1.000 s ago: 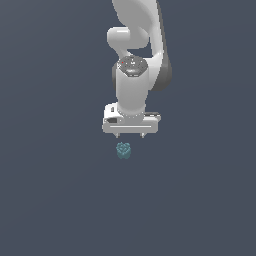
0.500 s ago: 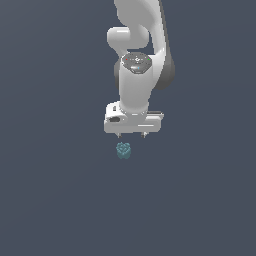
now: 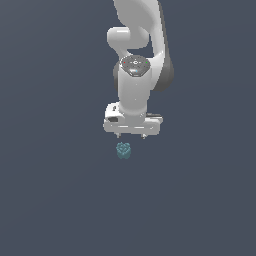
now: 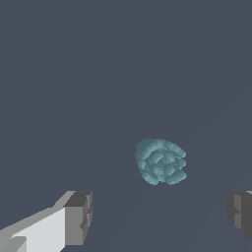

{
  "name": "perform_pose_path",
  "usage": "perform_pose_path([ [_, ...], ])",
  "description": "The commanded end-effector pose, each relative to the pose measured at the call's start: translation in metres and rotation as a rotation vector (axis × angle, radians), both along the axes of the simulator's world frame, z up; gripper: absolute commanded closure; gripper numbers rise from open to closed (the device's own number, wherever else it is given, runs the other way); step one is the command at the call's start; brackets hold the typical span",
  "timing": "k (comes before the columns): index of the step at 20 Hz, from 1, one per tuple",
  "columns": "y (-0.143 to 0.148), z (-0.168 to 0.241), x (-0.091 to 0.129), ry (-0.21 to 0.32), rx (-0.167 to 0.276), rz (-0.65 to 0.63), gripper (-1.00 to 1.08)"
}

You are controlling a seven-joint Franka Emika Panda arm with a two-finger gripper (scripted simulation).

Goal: Pick up the object and move it to a goal position.

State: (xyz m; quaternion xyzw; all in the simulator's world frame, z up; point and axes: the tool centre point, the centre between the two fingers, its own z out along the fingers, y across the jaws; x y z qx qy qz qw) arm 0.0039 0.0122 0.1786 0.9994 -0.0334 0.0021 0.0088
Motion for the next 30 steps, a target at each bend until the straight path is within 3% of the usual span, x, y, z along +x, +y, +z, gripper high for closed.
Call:
perform_pose_path([
  [1, -0.001, -0.003, 0.0, 0.0, 0.002, -0.048, -0.92],
  [30, -0.02, -0.051, -0.005, 0.001, 0.021, -0.891, -0.92],
])
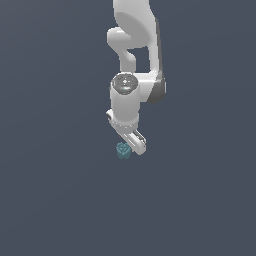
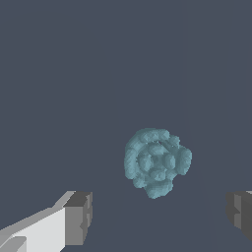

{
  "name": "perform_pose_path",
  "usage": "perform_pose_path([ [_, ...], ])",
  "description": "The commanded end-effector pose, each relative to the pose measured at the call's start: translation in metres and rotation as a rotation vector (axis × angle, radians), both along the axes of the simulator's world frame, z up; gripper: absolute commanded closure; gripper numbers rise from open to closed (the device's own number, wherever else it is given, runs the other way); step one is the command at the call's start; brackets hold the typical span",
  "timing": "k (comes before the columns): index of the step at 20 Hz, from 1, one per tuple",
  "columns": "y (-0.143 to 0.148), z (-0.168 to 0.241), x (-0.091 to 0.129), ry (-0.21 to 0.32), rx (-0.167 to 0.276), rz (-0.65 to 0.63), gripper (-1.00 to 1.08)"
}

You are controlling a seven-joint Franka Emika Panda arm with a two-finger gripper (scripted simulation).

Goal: Pick up the object and move it to a goal position.

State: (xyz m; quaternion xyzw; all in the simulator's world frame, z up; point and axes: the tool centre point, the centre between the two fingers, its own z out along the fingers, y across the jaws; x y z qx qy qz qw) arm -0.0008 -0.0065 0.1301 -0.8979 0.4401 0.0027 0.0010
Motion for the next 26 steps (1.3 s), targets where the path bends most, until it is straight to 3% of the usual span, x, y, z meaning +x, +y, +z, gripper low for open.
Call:
perform_pose_path([
  [1, -0.002, -0.004, 0.0, 0.0, 0.0, -0.077, -0.92],
  [14, -0.012, -0.02, -0.003, -0.002, -0.004, -0.396, -0.92],
  [26, -0.014, -0.024, -0.003, -0.003, -0.005, -0.468, -0.92],
])
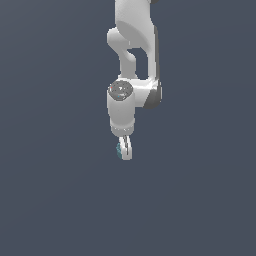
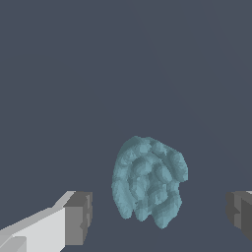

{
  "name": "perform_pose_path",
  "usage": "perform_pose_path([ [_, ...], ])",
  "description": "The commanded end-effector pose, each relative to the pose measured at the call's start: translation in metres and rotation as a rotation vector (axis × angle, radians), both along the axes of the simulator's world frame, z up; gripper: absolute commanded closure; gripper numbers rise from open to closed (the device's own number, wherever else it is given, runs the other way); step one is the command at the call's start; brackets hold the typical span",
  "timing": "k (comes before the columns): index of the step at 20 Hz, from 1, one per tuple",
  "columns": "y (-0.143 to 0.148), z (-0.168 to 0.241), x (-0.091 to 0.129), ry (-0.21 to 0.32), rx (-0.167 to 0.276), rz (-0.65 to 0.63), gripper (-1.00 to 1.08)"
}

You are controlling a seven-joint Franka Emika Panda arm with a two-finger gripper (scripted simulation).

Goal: Pick up the object and move it to a goal position.

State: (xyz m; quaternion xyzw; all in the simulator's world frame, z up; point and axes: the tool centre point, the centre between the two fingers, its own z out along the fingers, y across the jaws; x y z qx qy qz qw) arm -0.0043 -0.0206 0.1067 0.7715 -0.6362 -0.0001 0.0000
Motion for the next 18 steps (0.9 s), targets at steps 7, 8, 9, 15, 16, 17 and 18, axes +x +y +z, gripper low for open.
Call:
perform_pose_path([
  [7, 0.0, -0.024, -0.001, 0.0, 0.0, -0.003, -0.92],
  [8, 0.0, -0.03, -0.001, 0.0, 0.0, -0.004, -0.92],
  [9, 0.0, -0.035, -0.001, 0.0, 0.0, -0.004, -0.92],
  [15, 0.0, -0.05, 0.0, 0.0, 0.0, -0.005, -0.92],
  [16, 0.0, -0.05, 0.0, 0.0, 0.0, -0.005, -0.92],
  [17, 0.0, -0.05, 0.0, 0.0, 0.0, -0.005, 1.08],
  [18, 0.0, -0.05, 0.0, 0.0, 0.0, -0.005, 1.08],
])
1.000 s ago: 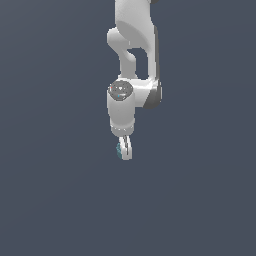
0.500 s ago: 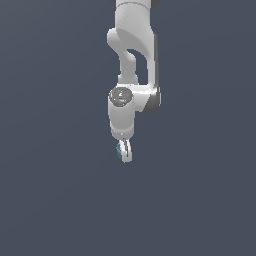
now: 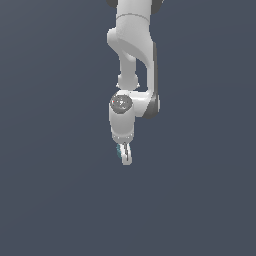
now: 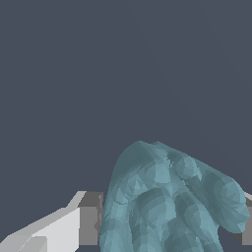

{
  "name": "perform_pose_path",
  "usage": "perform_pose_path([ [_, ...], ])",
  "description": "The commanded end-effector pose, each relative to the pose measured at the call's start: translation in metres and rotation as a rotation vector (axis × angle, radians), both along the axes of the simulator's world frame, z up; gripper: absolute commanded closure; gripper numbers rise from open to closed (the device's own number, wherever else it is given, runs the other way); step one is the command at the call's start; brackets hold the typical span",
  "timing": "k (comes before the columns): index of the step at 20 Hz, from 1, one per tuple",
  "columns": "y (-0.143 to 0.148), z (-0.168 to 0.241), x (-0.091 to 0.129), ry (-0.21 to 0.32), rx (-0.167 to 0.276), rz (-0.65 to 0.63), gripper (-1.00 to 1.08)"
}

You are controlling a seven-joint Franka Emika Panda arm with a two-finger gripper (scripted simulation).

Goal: Pick up the object and move it to a goal position.

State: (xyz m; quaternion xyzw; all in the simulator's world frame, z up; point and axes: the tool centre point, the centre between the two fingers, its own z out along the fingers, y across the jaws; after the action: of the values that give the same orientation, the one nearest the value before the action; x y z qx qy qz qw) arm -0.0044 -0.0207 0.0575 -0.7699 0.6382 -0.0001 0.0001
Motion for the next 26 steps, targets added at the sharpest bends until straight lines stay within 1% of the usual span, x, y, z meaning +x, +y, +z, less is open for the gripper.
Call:
perform_pose_path([
  [1, 0.0, -0.001, 0.0, 0.0, 0.0, 0.0, 1.08],
  [10, 0.0, 0.0, 0.0, -0.001, 0.0, 0.0, 1.08],
  [15, 0.004, 0.007, -0.003, -0.001, 0.0, 0.0, 1.08],
  [20, 0.012, 0.025, -0.011, -0.001, 0.001, 0.0, 1.08],
  [26, 0.029, 0.06, -0.027, -0.001, 0.001, 0.0, 1.08],
])
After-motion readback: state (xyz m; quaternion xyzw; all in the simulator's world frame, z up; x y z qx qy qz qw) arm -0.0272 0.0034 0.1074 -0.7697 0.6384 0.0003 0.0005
